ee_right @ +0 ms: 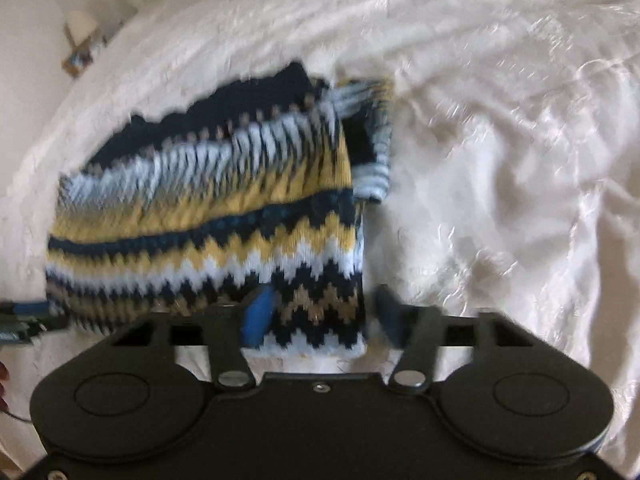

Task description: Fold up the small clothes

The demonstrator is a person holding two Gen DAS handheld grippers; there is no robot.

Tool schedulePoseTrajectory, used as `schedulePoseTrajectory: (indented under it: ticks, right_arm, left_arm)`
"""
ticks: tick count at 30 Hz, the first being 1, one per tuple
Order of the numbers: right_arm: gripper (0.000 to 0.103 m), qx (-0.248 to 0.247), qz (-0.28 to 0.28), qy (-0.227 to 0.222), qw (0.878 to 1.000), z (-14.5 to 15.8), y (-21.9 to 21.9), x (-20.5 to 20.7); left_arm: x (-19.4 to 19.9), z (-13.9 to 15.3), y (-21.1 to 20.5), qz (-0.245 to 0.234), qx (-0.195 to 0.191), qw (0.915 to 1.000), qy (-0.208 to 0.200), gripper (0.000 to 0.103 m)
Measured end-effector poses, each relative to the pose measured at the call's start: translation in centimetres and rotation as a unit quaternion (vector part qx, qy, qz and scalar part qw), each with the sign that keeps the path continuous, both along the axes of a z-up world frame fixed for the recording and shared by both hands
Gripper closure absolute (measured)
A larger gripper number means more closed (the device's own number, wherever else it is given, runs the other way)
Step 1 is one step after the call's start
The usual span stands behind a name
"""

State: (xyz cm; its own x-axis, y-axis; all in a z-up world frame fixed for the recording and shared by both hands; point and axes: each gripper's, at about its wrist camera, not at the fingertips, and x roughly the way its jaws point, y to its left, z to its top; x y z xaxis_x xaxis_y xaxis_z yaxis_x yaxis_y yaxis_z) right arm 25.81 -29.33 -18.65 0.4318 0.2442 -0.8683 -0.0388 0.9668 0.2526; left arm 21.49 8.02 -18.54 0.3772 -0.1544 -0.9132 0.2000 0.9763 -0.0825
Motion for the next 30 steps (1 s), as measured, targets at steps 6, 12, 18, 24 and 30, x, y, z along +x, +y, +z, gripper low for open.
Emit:
schedulePoseTrajectory:
  ticks: [6, 12, 18, 24, 30]
  right_arm:
    - [0.057, -0.003, -0.042, 0.021, 0.999, -1.6, -1.1, 0.0]
    - [0.042, 0.013, -0.064, 0.001, 0.998, 0.1, -2.0, -2.2]
    - [0.037, 0.011, -0.069, 0.009, 0.998, 1.4, -1.9, -3.8]
    - [0.033, 0.023, -0.065, 0.009, 0.998, 2.5, -0.4, -4.6]
    - [0.027, 0.018, -0.076, -0.001, 0.997, 4.3, 1.0, -5.3]
  left_arm:
    - [-1.1, 0.1, 2.1, 0.054, -0.007, 0.9985, 0.007, 0.020]
    - [-3.4, 3.3, 2.5, 0.097, -0.015, 0.9952, -0.008, 0.020]
    - [-2.9, 5.6, -0.2, 0.083, 0.011, 0.9964, -0.010, 0.020]
    - [-2.1, 6.2, -3.3, 0.062, 0.036, 0.9974, 0.000, 0.021]
    - [-1.0, 6.2, -5.4, 0.028, 0.018, 0.9994, 0.004, 0.022]
